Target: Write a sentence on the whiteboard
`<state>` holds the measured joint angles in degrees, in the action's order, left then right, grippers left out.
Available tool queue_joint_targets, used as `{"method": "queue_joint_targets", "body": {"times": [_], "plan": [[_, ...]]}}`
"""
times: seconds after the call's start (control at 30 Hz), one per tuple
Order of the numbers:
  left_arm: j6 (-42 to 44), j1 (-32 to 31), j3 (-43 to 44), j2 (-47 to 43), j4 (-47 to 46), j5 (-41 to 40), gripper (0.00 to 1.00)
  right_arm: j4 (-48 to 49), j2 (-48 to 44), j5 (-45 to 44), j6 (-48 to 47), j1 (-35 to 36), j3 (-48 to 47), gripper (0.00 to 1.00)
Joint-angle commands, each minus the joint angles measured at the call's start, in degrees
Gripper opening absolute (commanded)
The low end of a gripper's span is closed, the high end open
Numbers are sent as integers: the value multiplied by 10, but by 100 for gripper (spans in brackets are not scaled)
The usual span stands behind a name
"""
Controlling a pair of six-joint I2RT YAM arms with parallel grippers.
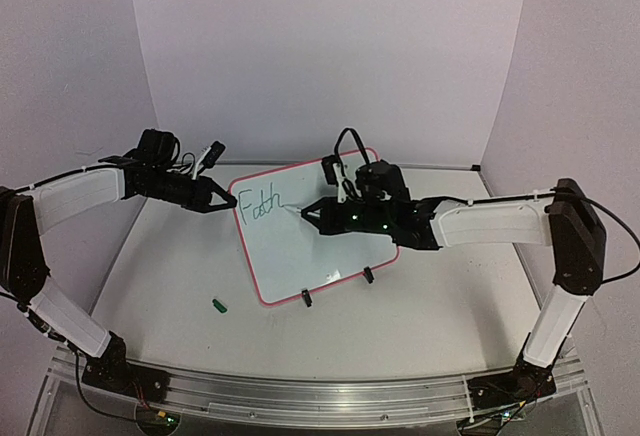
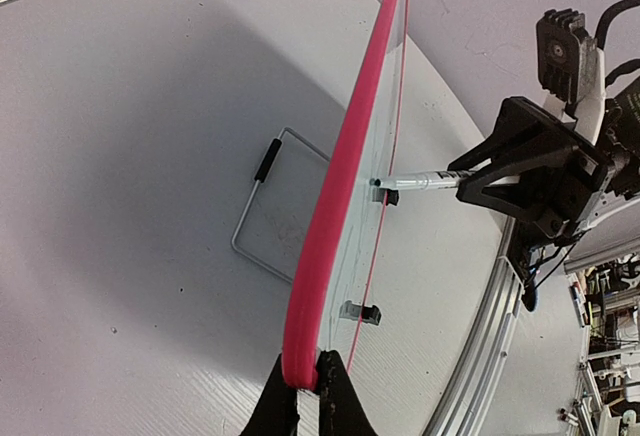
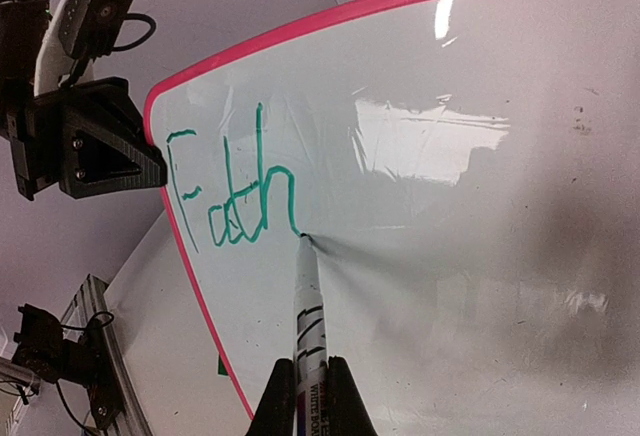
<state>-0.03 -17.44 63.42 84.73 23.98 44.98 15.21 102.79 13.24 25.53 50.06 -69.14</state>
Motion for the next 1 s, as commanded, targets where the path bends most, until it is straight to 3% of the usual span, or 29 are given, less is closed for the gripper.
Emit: {"method": "queue_joint_targets", "body": {"times": [0.0,0.17,0.4,0.6,0.97], "plan": [[44,-27,4,14,39,-28,0,-17,-51,-42,-13,-4,8,0],[45,-27,4,12,39,-28,0,-36,-93,-54,-31,-7,17,0],[44,-30,2,10,38,-28,0,-10,-117,26,-20,-50,48,0],[45,-31,3,14,41,-29,0,40,-104,103,5,-79,60,0],[46,-31,4,17,42,-31,0,54,-60,125,20,-93,38,0]]}}
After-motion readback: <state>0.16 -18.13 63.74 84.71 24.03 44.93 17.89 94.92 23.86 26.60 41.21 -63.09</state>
